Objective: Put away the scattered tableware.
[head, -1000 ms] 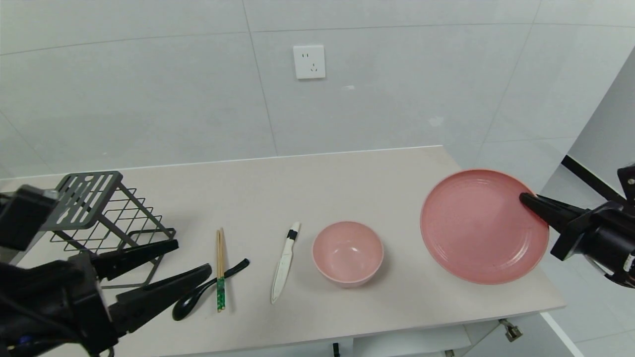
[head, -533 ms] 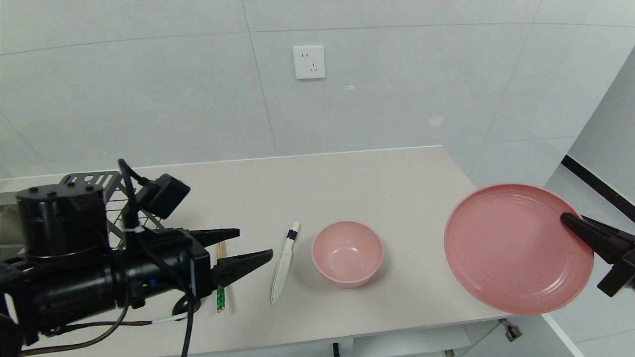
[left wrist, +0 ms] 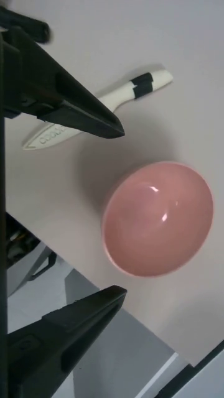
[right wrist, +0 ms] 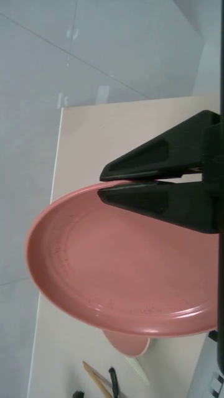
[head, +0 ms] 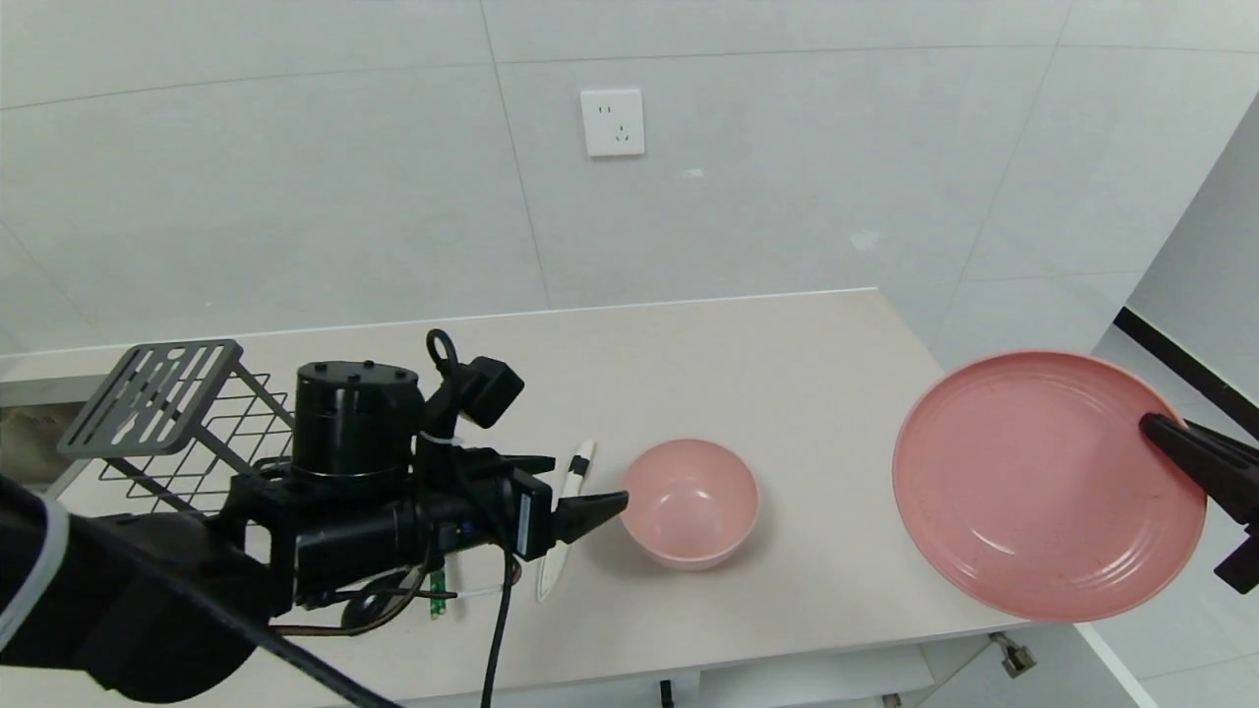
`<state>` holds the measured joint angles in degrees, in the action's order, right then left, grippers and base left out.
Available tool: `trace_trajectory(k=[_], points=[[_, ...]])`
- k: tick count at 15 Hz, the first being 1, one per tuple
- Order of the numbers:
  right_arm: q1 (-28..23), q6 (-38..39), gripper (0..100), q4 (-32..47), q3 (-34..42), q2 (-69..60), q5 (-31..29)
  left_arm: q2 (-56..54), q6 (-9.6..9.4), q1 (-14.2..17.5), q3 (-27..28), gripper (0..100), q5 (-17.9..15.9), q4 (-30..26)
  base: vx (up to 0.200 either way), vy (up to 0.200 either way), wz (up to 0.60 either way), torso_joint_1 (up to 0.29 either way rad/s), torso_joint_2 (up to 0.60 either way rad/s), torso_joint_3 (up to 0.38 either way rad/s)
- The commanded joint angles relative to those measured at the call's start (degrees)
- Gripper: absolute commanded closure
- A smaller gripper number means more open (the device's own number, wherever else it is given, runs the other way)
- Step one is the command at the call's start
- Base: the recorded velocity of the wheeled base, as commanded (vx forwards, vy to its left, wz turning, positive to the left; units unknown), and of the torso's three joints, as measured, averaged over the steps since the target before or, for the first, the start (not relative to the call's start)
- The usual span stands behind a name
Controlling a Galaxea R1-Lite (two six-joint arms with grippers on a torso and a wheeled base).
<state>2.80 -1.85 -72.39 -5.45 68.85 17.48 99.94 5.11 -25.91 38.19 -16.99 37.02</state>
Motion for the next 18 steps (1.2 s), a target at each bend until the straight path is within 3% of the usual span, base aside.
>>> trace_trajectory(k=[1,6,11,18], points=[[-0.3,0.0,100,0.0,-0.1,-0.3,0.0,5.6,1.04,-1.4,3.2,0,1.3,0.1,0.000,0.000,0.00,0.000,0.00,0.000],[-0.3,0.0,100,0.0,-0.3,-0.5,0.0,11.7,1.31,-1.4,4.0,0,4.9,6.0,0.000,0.000,0.00,0.000,0.00,0.000],[-0.3,0.0,100,0.0,-0.2,-0.5,0.0,16.3,1.31,-1.5,7.1,0,4.9,7.3,0.000,0.000,0.00,0.000,0.00,0.000],[-0.3,0.0,100,0.0,-0.2,-0.5,0.0,20.5,1.31,-2.7,7.2,0,4.9,10.0,0.000,0.000,0.00,0.000,0.00,0.000]])
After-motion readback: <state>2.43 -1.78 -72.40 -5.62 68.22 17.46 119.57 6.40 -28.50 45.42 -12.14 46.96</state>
